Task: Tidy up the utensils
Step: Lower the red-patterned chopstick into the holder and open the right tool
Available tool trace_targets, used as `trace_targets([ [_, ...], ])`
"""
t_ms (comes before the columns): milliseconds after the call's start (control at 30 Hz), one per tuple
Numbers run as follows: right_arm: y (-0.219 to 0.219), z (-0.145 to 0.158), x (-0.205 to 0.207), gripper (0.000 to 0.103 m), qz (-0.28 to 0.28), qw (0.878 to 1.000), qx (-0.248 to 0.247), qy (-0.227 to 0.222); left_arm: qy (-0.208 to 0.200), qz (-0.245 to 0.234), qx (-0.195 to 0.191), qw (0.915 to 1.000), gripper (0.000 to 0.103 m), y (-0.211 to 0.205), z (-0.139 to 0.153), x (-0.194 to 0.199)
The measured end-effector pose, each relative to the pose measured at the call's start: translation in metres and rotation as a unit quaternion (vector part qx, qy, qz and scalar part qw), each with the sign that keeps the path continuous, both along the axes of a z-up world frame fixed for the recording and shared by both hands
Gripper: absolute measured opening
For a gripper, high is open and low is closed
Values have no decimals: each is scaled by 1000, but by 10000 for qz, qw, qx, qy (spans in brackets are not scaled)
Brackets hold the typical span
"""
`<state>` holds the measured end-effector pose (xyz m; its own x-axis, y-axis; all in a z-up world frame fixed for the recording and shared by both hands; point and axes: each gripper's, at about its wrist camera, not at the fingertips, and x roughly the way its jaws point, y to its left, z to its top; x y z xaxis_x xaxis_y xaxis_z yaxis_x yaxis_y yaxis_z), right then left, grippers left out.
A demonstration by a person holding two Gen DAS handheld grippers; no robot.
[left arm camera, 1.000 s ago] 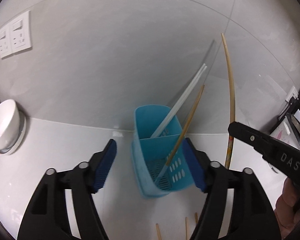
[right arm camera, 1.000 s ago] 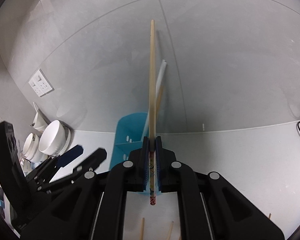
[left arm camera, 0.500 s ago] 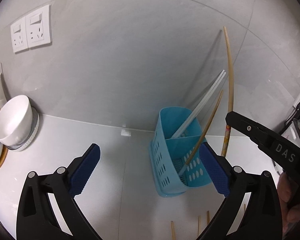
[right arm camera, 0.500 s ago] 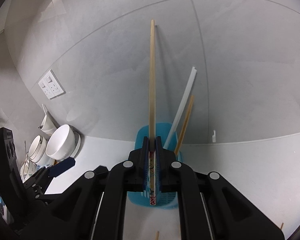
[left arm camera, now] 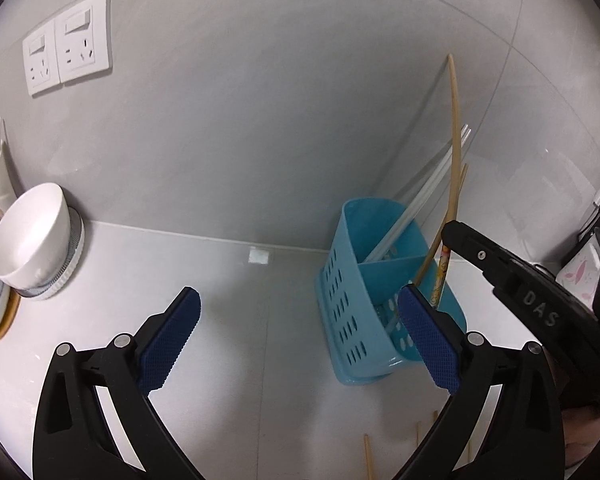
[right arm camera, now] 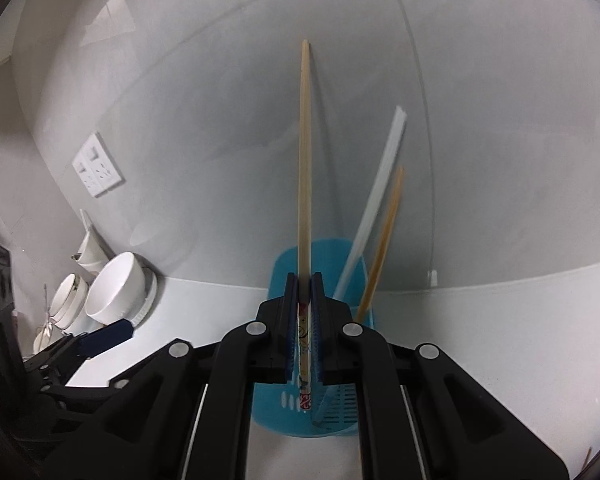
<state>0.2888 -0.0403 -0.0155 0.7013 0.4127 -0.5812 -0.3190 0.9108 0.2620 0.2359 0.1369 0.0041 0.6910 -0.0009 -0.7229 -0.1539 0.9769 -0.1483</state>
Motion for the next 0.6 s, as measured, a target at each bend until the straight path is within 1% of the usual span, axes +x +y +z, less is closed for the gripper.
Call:
trace_targets([
  [100, 3, -8, 0, 6, -30, 9999, -106, 28, 65, 39, -85, 9999, 97, 5, -6, 0],
  [167, 6, -13, -1, 6, 1, 9997, -228, -14, 93, 66, -72, 9999, 96, 6, -8, 1],
  [267, 6, -18, 2, 6, -24, 9996, -263, 43, 66, 86, -32, 9999, 97, 7, -12, 1],
  [533, 14, -24, 3, 7, 5, 9990, -422, 108, 172, 27, -152, 9997, 96, 6, -16, 3],
  [600, 15, -23, 2, 9, 15, 9985, -529, 103, 137, 47, -104, 9998, 97, 6, -15, 3],
])
